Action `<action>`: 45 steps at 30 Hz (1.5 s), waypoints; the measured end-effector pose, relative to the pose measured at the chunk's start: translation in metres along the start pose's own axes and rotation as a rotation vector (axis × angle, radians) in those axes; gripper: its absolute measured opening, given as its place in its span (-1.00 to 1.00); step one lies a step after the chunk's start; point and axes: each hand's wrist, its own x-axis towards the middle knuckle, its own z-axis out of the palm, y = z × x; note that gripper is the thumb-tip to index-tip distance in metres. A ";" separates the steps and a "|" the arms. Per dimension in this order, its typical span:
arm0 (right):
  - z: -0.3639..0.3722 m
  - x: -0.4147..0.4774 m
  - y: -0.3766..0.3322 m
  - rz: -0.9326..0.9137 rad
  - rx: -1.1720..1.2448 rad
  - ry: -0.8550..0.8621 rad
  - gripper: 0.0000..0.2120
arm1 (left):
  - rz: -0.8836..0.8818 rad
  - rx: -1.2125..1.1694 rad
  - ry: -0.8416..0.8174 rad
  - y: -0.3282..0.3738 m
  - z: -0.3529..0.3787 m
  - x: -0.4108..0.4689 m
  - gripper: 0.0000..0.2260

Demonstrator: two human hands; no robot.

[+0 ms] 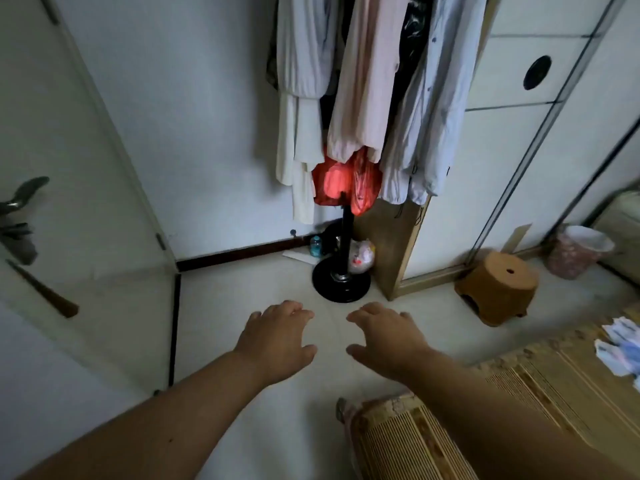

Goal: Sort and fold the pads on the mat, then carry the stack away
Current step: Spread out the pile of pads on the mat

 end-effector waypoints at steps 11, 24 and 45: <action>-0.031 0.138 0.063 0.162 0.057 -0.008 -0.46 | 0.144 -0.015 -0.069 -0.027 -0.030 0.187 -0.39; -0.015 0.251 0.138 0.545 0.217 0.006 -0.51 | 0.494 0.105 -0.302 -0.021 -0.041 0.392 -0.42; -0.084 0.177 0.498 1.040 0.228 0.143 -0.53 | 1.009 0.115 -0.359 0.377 -0.012 0.616 -0.51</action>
